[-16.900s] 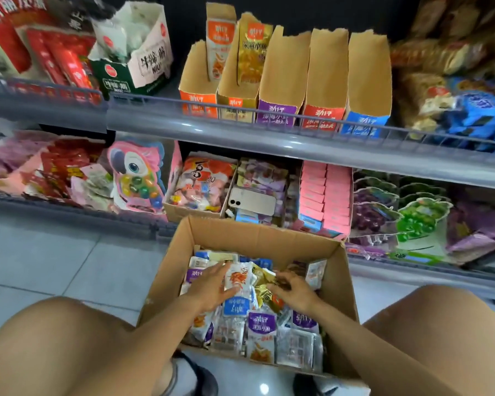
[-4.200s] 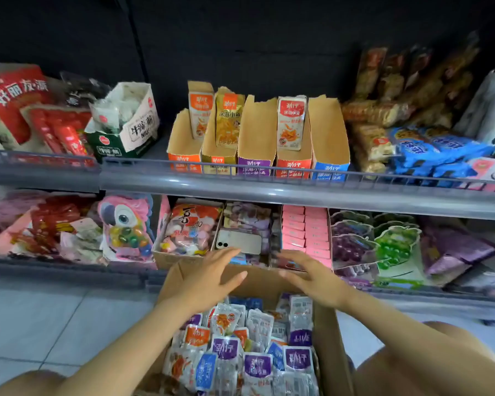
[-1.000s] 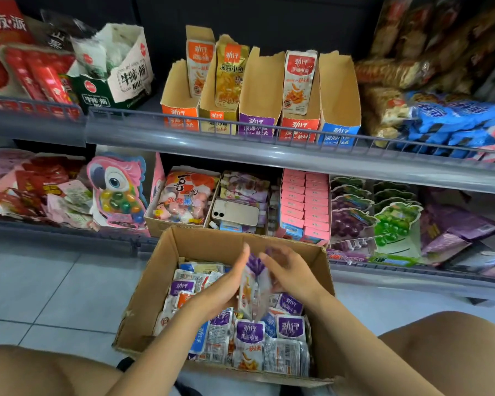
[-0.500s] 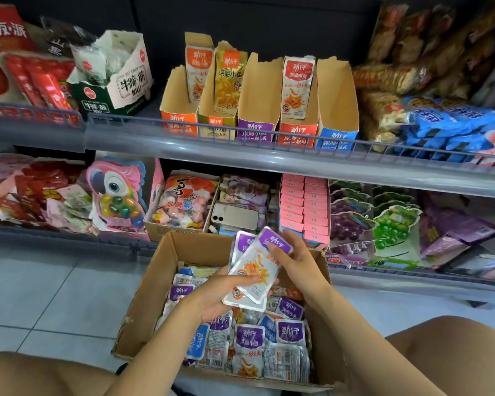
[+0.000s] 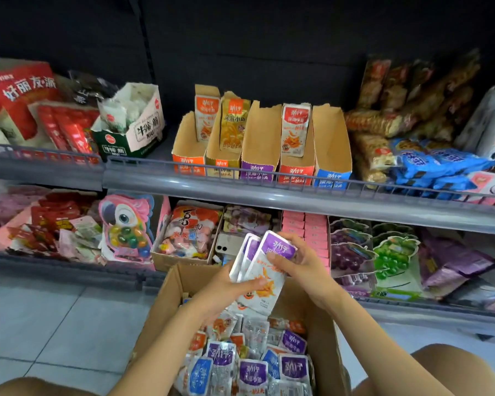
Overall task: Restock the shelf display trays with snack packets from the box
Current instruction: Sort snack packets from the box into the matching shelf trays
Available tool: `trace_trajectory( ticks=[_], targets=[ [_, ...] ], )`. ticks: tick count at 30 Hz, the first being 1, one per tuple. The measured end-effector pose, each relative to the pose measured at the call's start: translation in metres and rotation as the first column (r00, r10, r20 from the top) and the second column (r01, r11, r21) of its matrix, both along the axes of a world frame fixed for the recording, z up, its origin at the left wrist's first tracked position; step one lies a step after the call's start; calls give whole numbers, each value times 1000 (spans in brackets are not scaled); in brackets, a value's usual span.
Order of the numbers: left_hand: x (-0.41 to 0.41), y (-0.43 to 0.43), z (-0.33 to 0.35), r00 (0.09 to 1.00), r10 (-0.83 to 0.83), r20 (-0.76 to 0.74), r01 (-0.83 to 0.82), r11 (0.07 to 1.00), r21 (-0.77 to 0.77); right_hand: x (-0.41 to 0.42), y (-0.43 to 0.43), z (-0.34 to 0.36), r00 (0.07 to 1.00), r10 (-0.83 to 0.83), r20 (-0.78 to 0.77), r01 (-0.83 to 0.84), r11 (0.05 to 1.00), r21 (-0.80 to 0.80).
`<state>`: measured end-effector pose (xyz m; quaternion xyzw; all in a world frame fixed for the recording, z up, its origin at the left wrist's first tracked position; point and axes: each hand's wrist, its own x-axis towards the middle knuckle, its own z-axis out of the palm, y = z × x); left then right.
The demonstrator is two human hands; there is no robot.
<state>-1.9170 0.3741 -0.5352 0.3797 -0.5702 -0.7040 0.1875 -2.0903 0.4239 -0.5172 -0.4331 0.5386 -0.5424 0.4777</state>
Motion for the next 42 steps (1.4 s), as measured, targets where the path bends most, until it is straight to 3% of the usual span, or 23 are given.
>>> trace_trajectory(
  ticks=[8, 12, 15, 18, 20, 22, 25, 29, 34, 38, 40, 42],
  targets=[
    [-7, -21, 42, 992, 129, 1, -123, 947, -296, -2, -23, 44, 989, -2, -146, 2, 1000, -2],
    [-10, -29, 67, 986, 144, -88, -164, 944, -288, -2, -35, 66, 995, -86, -44, 84, 995, -52],
    [-7, -35, 88, 998, 43, -34, -52, 954, -294, -6, -43, 81, 997, -6, -80, 3, 999, -45],
    [-7, -42, 106, 999, -52, -14, 48, 982, -183, -11, -52, 97, 997, 34, -76, -37, 998, -48],
    [-8, -45, 116, 994, -48, -102, 54, 997, 54, -12, -59, 109, 1000, 1, -28, -3, 997, -76],
    [-8, -49, 125, 976, -63, -210, 120, 955, 271, -13, -67, 120, 999, -21, -28, 18, 994, -105],
    [-9, -54, 138, 944, -144, -295, 245, 907, 342, -16, -76, 136, 994, -13, -105, -3, 988, -157],
    [-13, -66, 157, 963, -221, -154, 244, 959, 145, -24, -82, 159, 977, 62, -202, -93, 985, -146],
    [-17, -80, 177, 932, -359, -42, 358, 933, -32, -31, -93, 180, 901, 143, -410, -204, 973, -109],
    [-19, -82, 187, 932, -361, 19, 362, 928, -89, -34, -99, 188, 820, 170, -546, -243, 968, -64],
    [-20, -83, 187, 941, -338, 21, 337, 930, -148, -37, -102, 189, 822, 146, -551, -228, 970, -83],
    [-21, -86, 185, 978, -209, 5, 205, 953, -223, -41, -104, 191, 857, 68, -511, -163, 976, -144]
  ],
)
